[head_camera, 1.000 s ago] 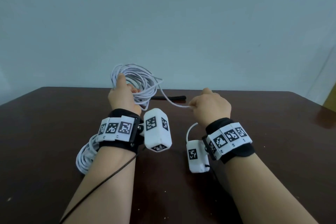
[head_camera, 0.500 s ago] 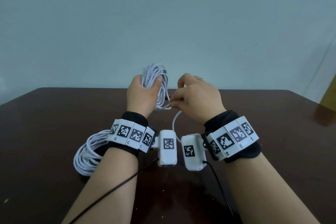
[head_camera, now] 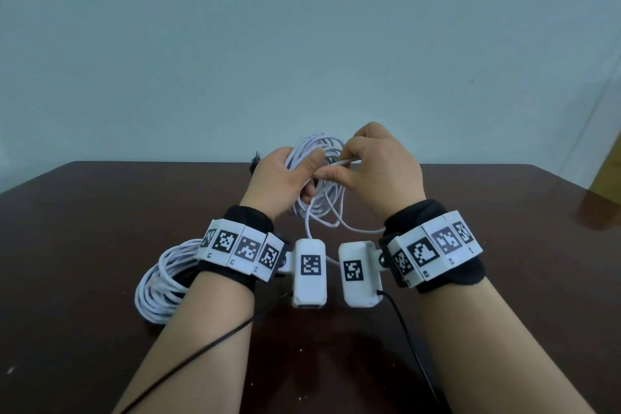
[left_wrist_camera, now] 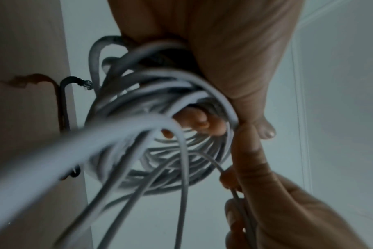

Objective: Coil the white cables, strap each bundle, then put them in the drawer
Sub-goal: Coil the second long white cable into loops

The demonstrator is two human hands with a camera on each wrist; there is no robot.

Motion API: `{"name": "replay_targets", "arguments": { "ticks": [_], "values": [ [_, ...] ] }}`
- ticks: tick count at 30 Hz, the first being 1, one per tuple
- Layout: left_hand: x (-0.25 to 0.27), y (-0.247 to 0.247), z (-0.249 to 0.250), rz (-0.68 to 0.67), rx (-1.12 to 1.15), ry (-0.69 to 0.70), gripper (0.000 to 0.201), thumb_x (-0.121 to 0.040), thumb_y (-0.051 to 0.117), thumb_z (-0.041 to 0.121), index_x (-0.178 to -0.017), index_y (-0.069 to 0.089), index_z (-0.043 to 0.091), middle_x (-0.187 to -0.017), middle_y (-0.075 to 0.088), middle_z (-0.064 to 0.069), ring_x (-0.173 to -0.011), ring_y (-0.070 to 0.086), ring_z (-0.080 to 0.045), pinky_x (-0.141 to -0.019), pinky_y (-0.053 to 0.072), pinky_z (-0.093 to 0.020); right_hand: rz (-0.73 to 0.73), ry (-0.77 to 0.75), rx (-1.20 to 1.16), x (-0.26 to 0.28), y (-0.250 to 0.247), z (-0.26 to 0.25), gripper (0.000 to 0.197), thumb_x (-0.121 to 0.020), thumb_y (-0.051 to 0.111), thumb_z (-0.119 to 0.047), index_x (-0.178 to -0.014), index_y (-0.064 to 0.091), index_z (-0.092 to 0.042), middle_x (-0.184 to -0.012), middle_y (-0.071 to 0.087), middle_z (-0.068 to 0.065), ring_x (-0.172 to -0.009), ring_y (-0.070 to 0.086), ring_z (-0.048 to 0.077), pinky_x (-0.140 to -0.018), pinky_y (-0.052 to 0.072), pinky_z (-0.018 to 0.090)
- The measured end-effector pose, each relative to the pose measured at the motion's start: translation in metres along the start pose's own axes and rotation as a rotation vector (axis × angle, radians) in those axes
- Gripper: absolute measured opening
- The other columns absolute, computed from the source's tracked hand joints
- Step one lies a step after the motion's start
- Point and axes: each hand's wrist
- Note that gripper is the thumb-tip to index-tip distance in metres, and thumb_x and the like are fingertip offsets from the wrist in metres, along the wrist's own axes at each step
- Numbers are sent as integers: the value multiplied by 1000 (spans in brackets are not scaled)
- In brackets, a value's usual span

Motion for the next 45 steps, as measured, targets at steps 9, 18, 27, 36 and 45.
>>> {"name": "replay_targets", "arguments": {
  "ticks": [9,18,27,36,45],
  "values": [
    [0,-4,-9,-95,199,-70,57,-50,90,37,-92,63,8,-71,66,-3,-62,60,-17,-62,52,-33,-81,103,56,-3,-6,11,59,-69,58,-70,-76,65,-12,-89,59,-1,-83,57,18,-64,46,32],
    [-9,-9,-18,279,33,-96,24,-78,75,33,-75,57,18,-67,59,2,-55,53,-13,-57,46,-26,-236,181,57,-6,-7,33,52,-76,64,-59,-79,70,-7,-78,68,4,-79,63,18,-71,52,32],
    [-16,-20,-32,516,60,-226,36,-81,67,43,-77,58,9,-72,59,-7,-66,58,-29,-69,54,-40,-357,439,381,2,-3,39,100,-60,48,-87,-121,49,-7,-136,39,17,-128,32,37,-100,34,45],
    [-12,-12,-23,453,193,-290,41,-87,64,39,-58,48,14,-52,46,-4,-45,43,-20,-52,39,-27,-278,274,-216,0,15,7,72,-90,57,-41,-147,23,-12,-149,36,6,-136,35,23,-109,31,36],
    [-8,-9,-11,128,652,-333,33,-91,60,32,-65,46,16,-36,28,9,-30,25,-6,-40,31,-20,-53,368,27,-2,20,20,74,-91,54,-32,-150,10,-21,-157,13,6,-142,16,31,-111,21,49]
  ]
}}
Point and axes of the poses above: each hand's wrist, its own x-axis away from the middle knuckle, its own y-axis out of the palm, z = x × y
